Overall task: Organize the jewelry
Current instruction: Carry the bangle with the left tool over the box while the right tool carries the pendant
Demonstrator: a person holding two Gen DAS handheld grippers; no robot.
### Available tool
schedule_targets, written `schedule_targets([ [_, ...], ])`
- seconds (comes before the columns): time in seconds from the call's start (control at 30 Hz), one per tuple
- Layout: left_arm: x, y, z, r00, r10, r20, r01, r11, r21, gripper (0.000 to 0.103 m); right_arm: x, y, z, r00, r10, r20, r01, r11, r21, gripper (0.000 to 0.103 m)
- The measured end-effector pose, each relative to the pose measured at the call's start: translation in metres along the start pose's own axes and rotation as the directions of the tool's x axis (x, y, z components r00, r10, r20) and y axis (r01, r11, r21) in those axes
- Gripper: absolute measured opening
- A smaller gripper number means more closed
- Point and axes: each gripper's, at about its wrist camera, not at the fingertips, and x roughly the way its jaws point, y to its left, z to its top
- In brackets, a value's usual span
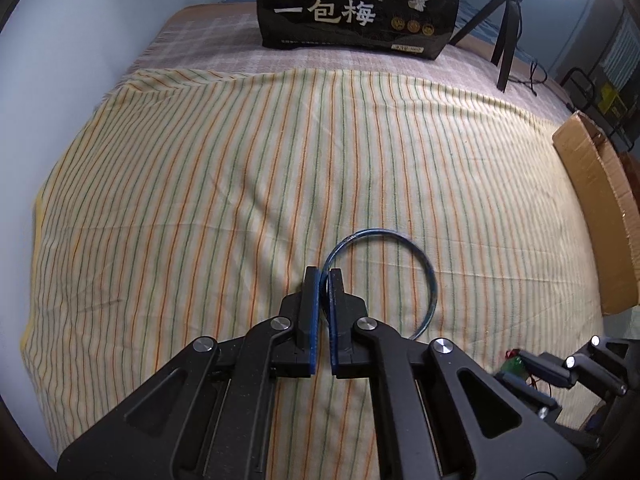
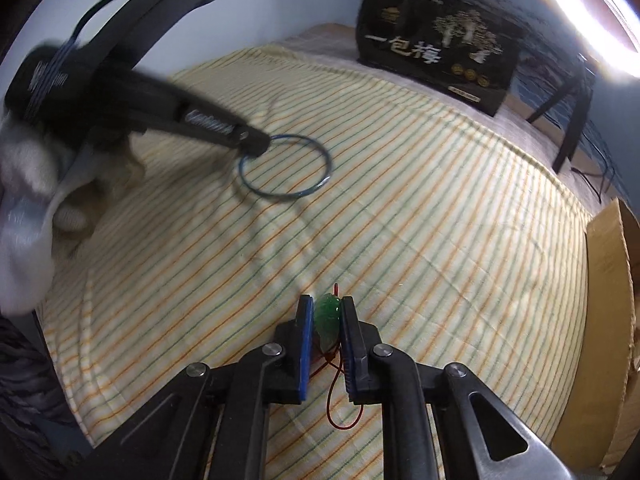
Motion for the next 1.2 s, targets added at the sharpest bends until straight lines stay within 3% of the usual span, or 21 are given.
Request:
schedule_targets([
  [0.23,-0.027,0.001,-0.003,0.996,-0.078,0.049,0.081,0.995,-0.061,0.001,-0.022,-0.020,0.002,0.999,0.001,0.043,-0.005,0.997,0.083,0.011],
  [0.7,-0.067,-0.027,-0.003,0.967,-0.231,0.109,0.242,0.966,-0.096,0.001,-0.053,-0.040,0.001,0.995,-0.023,0.096,0.006,0.985,0.172,0.011],
  [1.07,-0.103,-0.074,0.012,0.938,-0.298,0.180,0.306,0.952,-0.021,0.001,-0.098,-0.086,0.000,0.983,-0.081,0.165,0.033,0.960,0.278,0.011],
  [1.2,-0.113,-0.098,0.015,0.934,-0.294,0.205,0.293,0.955,0.039,0.001,-0.114,-0.109,-0.004,0.978,-0.114,0.177,0.052,0.946,0.320,0.011],
])
